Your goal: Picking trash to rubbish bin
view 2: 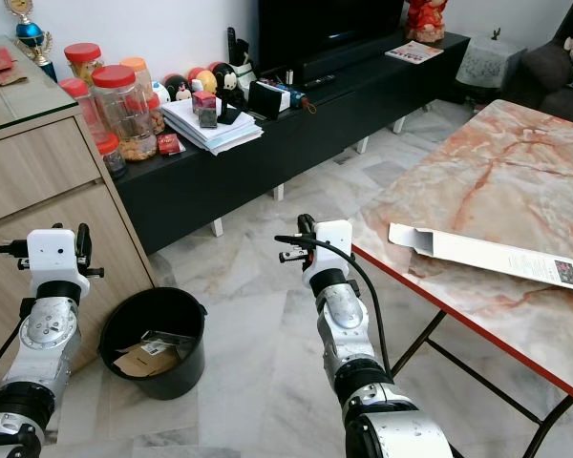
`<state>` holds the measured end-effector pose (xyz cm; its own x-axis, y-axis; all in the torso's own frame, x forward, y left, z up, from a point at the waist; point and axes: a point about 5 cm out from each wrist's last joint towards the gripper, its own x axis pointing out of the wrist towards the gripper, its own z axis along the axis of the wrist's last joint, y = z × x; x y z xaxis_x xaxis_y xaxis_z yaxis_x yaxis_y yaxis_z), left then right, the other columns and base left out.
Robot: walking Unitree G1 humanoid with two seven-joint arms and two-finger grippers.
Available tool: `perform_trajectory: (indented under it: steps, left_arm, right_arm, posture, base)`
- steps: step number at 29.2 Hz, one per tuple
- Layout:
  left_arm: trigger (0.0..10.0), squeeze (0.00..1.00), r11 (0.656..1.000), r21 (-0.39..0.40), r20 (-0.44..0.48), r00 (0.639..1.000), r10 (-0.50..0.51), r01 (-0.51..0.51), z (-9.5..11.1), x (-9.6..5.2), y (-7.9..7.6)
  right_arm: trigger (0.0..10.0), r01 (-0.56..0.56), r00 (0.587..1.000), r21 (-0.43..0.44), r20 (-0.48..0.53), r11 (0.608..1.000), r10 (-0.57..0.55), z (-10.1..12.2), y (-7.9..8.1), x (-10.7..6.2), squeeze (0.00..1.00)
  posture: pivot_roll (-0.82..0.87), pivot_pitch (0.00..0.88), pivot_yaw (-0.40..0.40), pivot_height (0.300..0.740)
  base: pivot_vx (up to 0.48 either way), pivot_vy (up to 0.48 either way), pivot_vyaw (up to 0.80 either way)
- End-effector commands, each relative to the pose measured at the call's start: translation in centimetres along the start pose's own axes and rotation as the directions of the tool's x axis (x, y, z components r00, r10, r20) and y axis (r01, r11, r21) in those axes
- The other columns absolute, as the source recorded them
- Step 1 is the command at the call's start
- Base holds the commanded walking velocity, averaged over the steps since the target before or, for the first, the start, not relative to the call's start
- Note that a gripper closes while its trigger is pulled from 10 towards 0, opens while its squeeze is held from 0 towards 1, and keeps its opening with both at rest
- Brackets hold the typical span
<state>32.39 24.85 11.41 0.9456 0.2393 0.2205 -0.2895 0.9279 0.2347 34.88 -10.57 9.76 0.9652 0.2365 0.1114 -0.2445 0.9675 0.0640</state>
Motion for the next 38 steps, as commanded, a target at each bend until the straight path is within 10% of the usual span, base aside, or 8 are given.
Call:
perform_trajectory:
  steps: [1, 38]
  left_arm:
    - [10.0, 0.00, 1.000, 0.007, 0.003, 1.000, -0.001, 0.001, 0.28, 0.31, 0.26]
    - [10.0, 0.00, 1.000, 0.009, 0.010, 1.000, 0.007, -0.007, 0.48, 0.32, 0.54]
  right_arm:
    - [10.0, -0.012, 0.999, -0.016, 0.042, 1.000, 0.013, 1.02, 0.23, 0.60, 0.00]
    - [10.0, -0.021, 0.999, -0.014, 0.038, 1.000, 0.021, 0.94, 0.54, 0.61, 0.00]
  posture:
    - [0.07, 0.000, -0.028, 0.740]
    - [0.08, 0.015, -0.037, 0.740]
  base:
    - [0.000, 0.000, -0.80]
    - [0.000, -0.078, -0.80]
